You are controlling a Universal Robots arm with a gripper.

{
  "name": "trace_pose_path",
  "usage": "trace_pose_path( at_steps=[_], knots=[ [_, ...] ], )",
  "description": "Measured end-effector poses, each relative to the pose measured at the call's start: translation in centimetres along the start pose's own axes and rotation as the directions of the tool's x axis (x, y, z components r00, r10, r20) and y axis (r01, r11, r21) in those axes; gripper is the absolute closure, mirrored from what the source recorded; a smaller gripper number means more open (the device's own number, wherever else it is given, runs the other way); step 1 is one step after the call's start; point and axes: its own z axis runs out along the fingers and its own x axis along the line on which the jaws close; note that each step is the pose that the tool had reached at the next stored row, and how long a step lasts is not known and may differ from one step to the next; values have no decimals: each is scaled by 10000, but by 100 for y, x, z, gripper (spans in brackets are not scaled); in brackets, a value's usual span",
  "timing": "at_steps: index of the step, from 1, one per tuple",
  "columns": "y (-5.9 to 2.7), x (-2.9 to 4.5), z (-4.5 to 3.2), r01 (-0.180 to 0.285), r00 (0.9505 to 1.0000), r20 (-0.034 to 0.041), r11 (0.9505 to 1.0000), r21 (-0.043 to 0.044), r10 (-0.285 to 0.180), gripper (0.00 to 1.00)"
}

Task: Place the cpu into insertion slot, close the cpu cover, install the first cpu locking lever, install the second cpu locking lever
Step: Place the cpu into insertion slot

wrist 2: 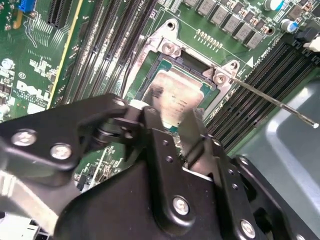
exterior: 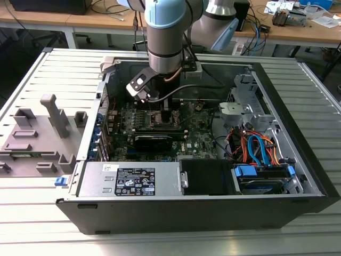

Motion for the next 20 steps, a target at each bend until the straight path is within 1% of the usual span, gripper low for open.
trace_pose_path(
  at_steps=[1, 4, 5, 6, 7, 10, 13, 14, 15, 16, 17, 18, 19, 20],
  knots=[
    [11, 1, 0, 0, 10000, 1, 10000, 13, 0, 65],
    [18, 18, -10, 3, 10000, 42, 10000, 19, -3, 84],
    [19, 20, -20, 4, 10000, 47, 10000, 18, -4, 84],
    [20, 21, -37, 3, 10000, 62, 10000, 16, -3, 89],
    [21, 22, -62, 4, 10000, 79, 10000, 17, -4, 89],
    [25, 24, -139, 3, 10000, 84, 10000, 17, -4, 89],
    [29, 25, -169, 3, 10000, 81, 10000, 19, -3, 89],
    [31, 25, -169, 3, 10000, 82, 10000, 38, -4, 89],
    [34, 25, -170, 2, 10000, 95, 9999, 103, -3, 89],
    [38, 25, -170, 0, 9999, 142, 9997, 236, -4, 89],
    [42, 25, -170, -3, 9998, 212, 9992, 388, -5, 89],
    [46, 25, -169, -6, 9995, 309, 9985, 552, -11, 89],
    [49, 25, -169, -9, 9991, 434, 9980, 624, -18, 89],
    [52, 25, -170, -16, 9978, 670, 9978, 663, -29, 89]
  ],
)
